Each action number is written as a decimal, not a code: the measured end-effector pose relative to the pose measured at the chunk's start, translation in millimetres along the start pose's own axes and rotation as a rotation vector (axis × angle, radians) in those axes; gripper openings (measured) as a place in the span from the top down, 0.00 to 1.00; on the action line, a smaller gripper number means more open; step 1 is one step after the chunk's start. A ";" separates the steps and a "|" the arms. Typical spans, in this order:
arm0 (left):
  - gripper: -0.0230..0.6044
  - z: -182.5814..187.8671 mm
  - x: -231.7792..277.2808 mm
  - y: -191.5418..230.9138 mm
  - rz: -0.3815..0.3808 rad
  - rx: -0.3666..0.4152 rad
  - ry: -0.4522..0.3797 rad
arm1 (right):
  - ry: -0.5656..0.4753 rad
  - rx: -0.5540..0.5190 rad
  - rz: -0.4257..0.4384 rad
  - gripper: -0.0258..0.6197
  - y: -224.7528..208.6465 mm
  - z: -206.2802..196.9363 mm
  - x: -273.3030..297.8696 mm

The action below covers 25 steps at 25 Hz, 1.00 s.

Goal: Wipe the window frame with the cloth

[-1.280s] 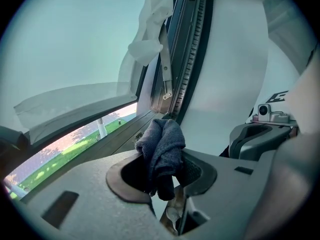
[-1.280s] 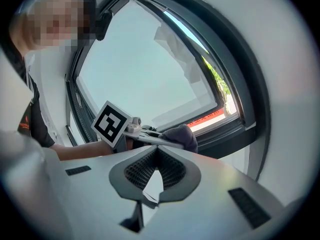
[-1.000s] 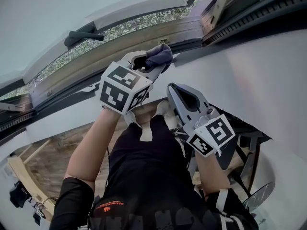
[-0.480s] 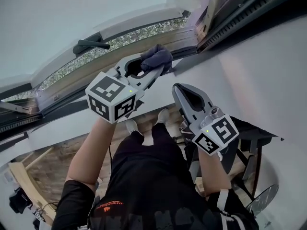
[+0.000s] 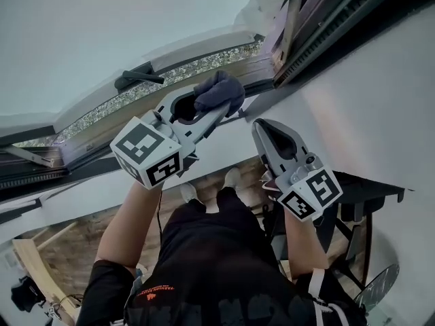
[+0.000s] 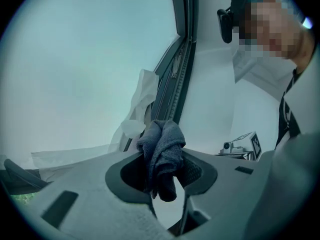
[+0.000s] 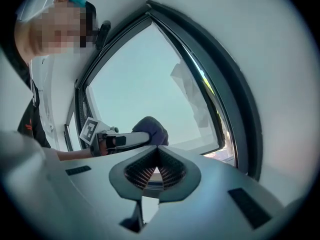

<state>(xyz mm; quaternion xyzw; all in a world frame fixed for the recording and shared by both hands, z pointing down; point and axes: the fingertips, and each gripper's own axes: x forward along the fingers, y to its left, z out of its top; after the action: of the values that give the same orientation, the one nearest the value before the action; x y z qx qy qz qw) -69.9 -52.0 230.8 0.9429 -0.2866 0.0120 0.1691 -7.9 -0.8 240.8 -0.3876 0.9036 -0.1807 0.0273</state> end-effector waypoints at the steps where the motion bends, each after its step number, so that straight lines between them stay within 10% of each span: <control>1: 0.73 4.3 -3.0 -1.8 -0.004 -0.003 -0.012 | -0.008 -0.007 -0.002 0.95 1.5 3.7 -1.0; 25: 0.73 3.8 -55.6 -24.4 -0.017 0.022 -0.080 | -0.034 -0.116 0.008 0.95 39.0 32.0 -7.7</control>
<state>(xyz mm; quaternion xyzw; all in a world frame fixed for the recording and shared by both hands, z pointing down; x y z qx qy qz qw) -103.3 -4.4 212.9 0.9469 -0.2848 -0.0241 0.1471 -23.4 19.7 196.7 -0.3877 0.9135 -0.1213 0.0210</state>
